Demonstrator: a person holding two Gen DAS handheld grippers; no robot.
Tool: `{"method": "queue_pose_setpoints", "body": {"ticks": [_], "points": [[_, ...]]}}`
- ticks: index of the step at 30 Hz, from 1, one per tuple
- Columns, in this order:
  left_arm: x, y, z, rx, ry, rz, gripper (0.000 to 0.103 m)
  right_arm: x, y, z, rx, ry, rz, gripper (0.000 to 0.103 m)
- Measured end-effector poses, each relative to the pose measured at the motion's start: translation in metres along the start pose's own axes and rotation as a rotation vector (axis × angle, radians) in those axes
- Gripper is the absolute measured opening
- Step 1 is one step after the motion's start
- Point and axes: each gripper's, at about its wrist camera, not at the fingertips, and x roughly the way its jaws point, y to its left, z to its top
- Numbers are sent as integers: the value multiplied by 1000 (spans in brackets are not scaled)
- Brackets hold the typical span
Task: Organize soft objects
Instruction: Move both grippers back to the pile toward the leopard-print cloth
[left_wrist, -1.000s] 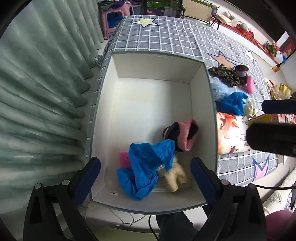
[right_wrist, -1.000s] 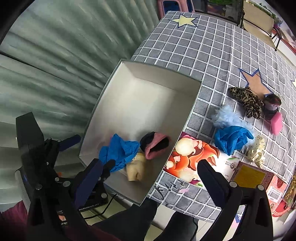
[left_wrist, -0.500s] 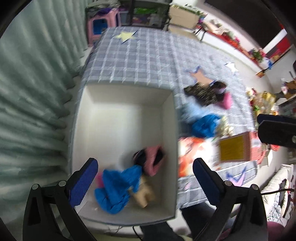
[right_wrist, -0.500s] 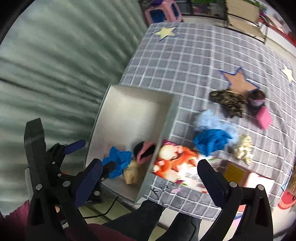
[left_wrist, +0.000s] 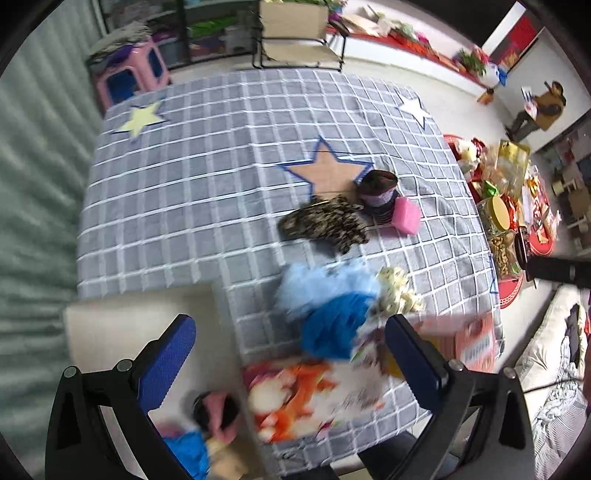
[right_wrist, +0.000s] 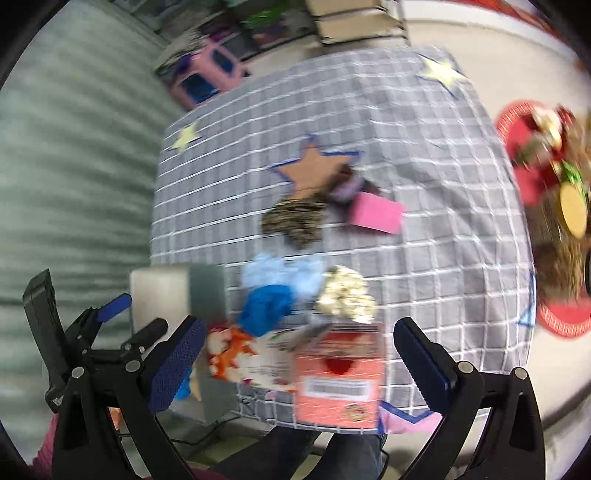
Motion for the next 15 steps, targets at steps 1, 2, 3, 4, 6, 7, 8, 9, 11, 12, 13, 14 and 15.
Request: {"method": "queue_pose_setpoints", "body": {"ticks": [1, 2, 3, 4, 6, 7, 8, 9, 11, 12, 13, 14, 15], "points": [[10, -5, 9, 4, 15, 1, 102, 4, -16, 3, 30, 13, -2, 103], [23, -12, 21, 9, 33, 6, 102, 8, -26, 5, 47, 21, -1, 103], [32, -17, 27, 15, 45, 14, 102, 12, -36, 6, 61, 31, 3, 103], [43, -23, 35, 23, 59, 24, 102, 19, -46, 9, 75, 45, 8, 103], [65, -34, 51, 36, 84, 49, 102, 33, -63, 16, 100, 75, 16, 103], [74, -38, 56, 39, 98, 55, 102, 40, -71, 21, 112, 86, 22, 103], [84, -42, 62, 40, 110, 63, 102, 47, -78, 25, 124, 100, 30, 103], [93, -46, 68, 40, 118, 70, 102, 55, -85, 30, 136, 111, 40, 103], [112, -53, 77, 38, 134, 89, 102, 71, -97, 43, 168, 122, 65, 103], [121, -56, 81, 34, 140, 106, 102, 79, -102, 49, 183, 124, 81, 103], [129, -58, 84, 30, 148, 119, 102, 88, -107, 56, 200, 126, 96, 103], [137, -59, 87, 26, 154, 130, 102, 97, -111, 63, 218, 126, 108, 103], [145, -61, 89, 21, 158, 140, 102, 104, -113, 68, 232, 124, 118, 103]]}}
